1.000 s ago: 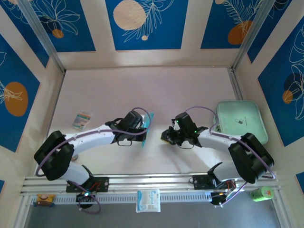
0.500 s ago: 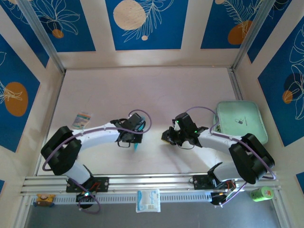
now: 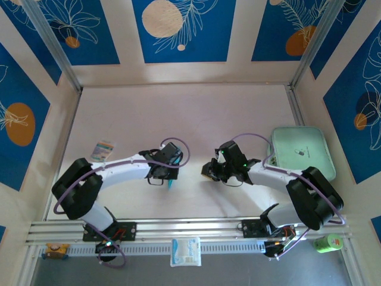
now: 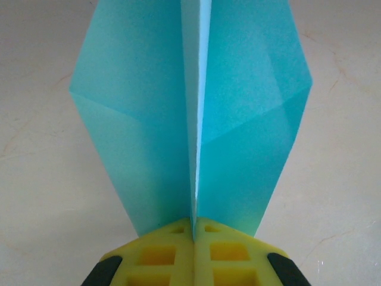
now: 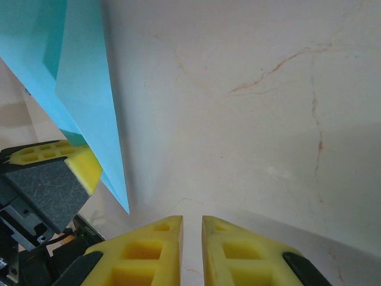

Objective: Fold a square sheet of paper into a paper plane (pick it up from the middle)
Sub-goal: Move the paper plane to the center of the table.

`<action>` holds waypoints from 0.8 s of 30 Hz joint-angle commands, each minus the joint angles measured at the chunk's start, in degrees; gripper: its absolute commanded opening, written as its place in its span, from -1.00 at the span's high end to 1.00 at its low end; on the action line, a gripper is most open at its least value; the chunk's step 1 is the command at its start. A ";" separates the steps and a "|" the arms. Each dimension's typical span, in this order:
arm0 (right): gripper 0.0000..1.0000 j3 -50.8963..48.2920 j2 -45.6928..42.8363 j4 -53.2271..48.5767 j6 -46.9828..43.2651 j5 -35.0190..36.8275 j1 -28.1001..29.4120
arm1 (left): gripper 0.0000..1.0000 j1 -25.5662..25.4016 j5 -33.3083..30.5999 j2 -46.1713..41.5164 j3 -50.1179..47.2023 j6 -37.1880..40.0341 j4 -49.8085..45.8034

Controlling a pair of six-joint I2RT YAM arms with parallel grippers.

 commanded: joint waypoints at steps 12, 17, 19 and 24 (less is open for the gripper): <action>0.67 1.45 -0.14 -0.23 0.54 -1.70 0.44 | 0.84 -1.01 -1.79 1.77 -0.44 -1.26 0.59; 0.67 1.58 -0.25 -0.66 0.31 -1.62 0.34 | 0.79 -1.17 -1.23 2.73 -0.45 -1.30 0.79; 0.66 1.75 -0.31 -1.30 0.39 -1.59 0.35 | 0.75 -1.11 -1.23 2.76 -0.40 -1.30 0.80; 0.66 1.83 -0.58 -1.66 0.30 -1.42 0.32 | 0.68 -1.19 -1.23 2.84 -0.19 -1.08 0.62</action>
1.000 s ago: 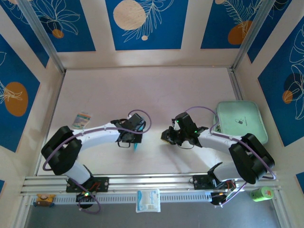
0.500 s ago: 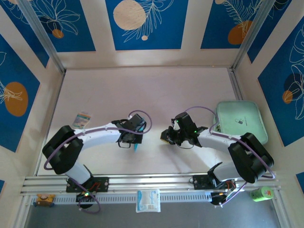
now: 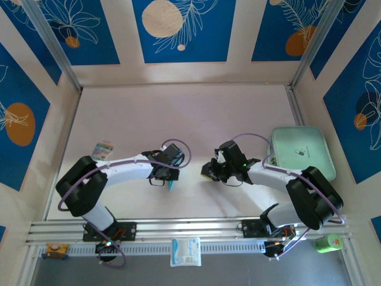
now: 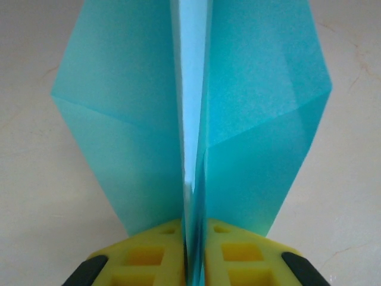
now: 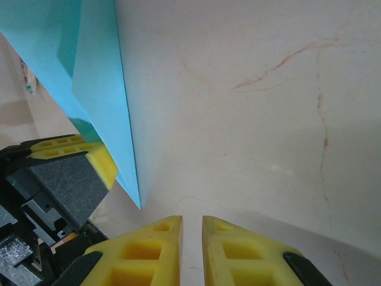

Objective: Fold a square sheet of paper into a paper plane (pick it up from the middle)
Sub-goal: Move the paper plane to the center of the table.

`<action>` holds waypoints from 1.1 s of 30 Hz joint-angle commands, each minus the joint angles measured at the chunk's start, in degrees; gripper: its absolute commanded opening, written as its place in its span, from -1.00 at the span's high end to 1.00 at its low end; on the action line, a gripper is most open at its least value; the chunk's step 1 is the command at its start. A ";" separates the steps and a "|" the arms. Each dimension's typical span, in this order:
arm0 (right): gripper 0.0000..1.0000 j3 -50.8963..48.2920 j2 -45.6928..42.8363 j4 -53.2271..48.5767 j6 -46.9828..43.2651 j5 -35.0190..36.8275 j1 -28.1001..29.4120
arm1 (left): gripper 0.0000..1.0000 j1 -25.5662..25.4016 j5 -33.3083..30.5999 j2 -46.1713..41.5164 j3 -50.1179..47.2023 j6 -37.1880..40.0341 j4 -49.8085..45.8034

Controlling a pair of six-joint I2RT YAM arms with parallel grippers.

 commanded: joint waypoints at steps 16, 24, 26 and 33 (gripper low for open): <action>0.66 1.18 -0.69 -1.30 0.01 -0.78 0.12 | 0.62 -1.52 -1.39 3.82 1.95 0.64 -2.10; 0.66 0.21 -1.95 -1.23 -0.05 -0.58 -0.33 | 0.53 -2.19 -4.52 6.96 4.39 -1.10 -6.42; 0.66 -0.16 -2.47 -1.26 -0.05 -0.62 -0.61 | 0.52 -2.43 -5.58 7.94 5.40 -1.98 -8.03; 0.65 -1.80 -5.06 -1.96 -0.56 -0.88 -2.14 | 0.44 -3.45 -6.08 11.25 8.62 -4.68 -9.85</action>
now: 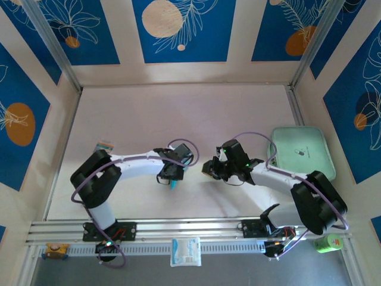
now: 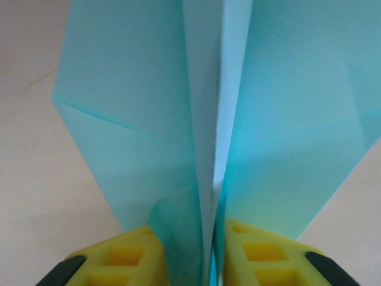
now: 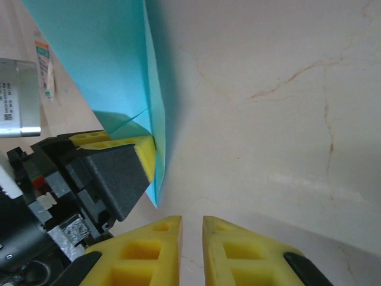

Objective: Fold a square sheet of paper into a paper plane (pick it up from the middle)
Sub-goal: Move the paper plane to the center of the table.

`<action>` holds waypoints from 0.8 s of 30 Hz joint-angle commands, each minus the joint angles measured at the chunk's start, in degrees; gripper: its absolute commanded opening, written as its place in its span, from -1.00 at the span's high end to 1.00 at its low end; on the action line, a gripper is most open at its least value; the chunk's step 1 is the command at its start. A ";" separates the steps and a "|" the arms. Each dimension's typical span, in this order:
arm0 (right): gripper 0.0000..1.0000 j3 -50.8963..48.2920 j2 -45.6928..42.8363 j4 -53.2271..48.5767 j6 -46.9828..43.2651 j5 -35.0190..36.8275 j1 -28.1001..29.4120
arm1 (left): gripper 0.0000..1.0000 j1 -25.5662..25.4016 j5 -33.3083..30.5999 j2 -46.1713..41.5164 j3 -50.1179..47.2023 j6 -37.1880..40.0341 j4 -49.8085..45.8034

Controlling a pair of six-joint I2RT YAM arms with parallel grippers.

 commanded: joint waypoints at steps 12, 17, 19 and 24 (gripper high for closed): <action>0.61 -5.01 -6.53 -1.71 -1.32 -2.84 -4.59 | 0.21 -1.23 2.19 7.20 5.51 -7.27 -3.52; 0.61 -5.69 -7.00 -1.47 -1.76 -4.02 -5.60 | 0.02 -1.75 1.85 7.88 6.58 -8.61 -4.10; 0.60 -5.82 -7.24 -1.38 -1.85 -4.30 -5.83 | 0.02 -1.96 1.45 7.88 6.89 -9.30 -4.64; 0.60 -5.88 -7.74 -1.57 -2.07 -4.92 -6.82 | 0.02 -2.20 1.08 7.36 7.87 -9.69 -5.30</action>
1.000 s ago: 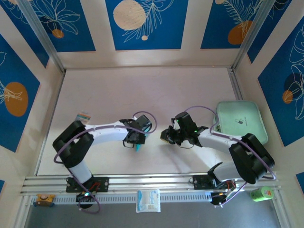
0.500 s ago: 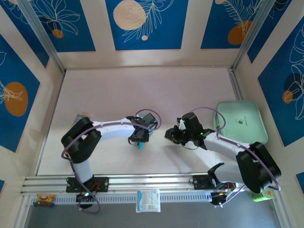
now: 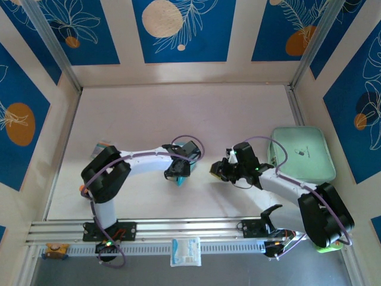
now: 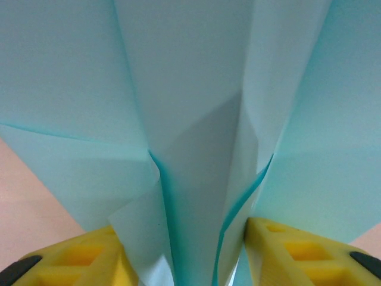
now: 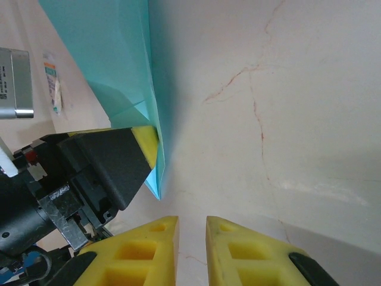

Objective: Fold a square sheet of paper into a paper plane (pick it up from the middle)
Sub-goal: Move the paper plane to the center of the table.

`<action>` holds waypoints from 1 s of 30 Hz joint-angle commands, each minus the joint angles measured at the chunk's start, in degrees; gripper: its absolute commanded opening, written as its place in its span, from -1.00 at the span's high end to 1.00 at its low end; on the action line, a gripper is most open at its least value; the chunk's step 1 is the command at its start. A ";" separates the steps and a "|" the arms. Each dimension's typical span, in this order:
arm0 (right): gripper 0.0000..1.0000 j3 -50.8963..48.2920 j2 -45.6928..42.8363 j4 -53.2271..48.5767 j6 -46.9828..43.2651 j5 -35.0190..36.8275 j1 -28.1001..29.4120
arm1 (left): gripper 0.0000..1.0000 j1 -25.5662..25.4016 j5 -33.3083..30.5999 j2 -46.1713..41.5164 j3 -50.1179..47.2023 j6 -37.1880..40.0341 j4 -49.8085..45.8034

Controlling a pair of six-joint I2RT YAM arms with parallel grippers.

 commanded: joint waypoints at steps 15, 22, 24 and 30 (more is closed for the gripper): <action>0.59 1.26 -4.41 -5.40 -3.39 -1.51 -2.60 | 0.00 -1.32 0.79 -5.54 4.25 -3.97 -5.82; 0.54 8.02 -8.94 -18.19 -11.44 5.78 -5.70 | -0.01 -1.45 -5.66 -16.38 0.30 -2.09 -4.25; 0.44 10.49 -10.02 -22.00 -14.36 10.17 -6.55 | -0.09 -1.18 -9.93 -20.60 -1.65 -0.22 -3.67; 0.07 15.86 -9.80 -24.50 -25.65 29.65 -7.38 | -0.34 5.90 -18.18 -34.22 -11.96 9.77 -0.72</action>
